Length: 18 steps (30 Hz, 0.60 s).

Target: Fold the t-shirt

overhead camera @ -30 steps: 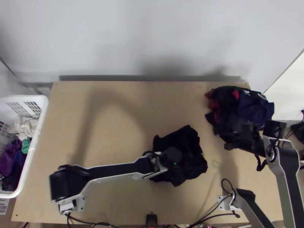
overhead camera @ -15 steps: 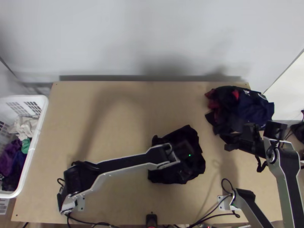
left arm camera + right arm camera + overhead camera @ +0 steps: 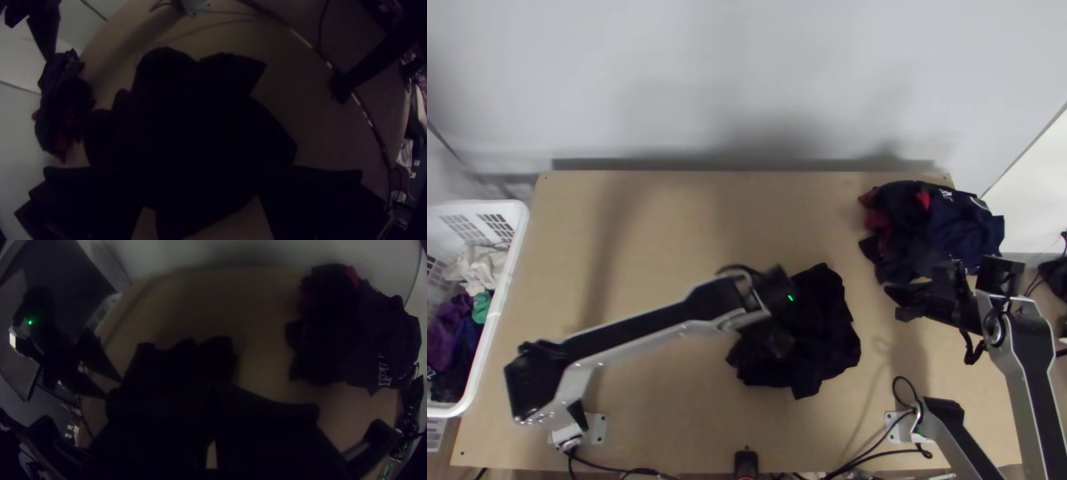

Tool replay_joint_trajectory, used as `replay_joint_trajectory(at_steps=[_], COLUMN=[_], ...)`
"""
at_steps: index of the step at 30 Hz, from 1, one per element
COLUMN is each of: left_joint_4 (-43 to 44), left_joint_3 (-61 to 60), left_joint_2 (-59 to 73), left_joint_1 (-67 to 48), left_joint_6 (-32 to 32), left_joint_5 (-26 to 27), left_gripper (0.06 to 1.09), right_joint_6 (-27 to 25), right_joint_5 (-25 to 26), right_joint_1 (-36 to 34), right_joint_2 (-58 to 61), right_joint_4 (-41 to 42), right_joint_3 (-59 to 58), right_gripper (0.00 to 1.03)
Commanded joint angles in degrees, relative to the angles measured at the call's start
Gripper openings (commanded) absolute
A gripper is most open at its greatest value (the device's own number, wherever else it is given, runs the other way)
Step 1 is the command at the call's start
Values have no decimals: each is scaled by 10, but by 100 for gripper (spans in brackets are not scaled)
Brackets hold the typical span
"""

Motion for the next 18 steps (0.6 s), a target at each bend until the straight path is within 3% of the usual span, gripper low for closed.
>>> replay_joint_trajectory(at_steps=[1, 4, 6, 9, 10, 14, 18], left_joint_4=[-10, -24, -42, -51, -51, -28, -24], left_joint_3=[3, -2, -16, -17, -17, -27, -34], left_joint_2=[-67, -80, -79, -52, -42, -6, 32], left_joint_1=[55, 82, 99, 115, 124, 153, 162], left_joint_6=[-57, -149, -200, -295, -322, -409, -476], left_joint_5=[-5, 4, 60, 134, 160, 263, 317], left_gripper=[104, 104, 103, 93, 85, 30, 23], right_joint_6=[1, 17, 26, 32, 32, 29, 22], right_joint_5=[0, 0, 0, 2, 3, 2, 2], right_joint_1=[17, 58, 89, 180, 207, 270, 320], right_joint_2=[1, 0, 1, 18, 28, 65, 108], right_joint_4=[5, 5, 6, 1, -2, -4, -2], right_joint_3=[-12, -18, -13, 3, 10, 36, 51], right_gripper=[3, 3, 3, 3, 3, 3, 3])
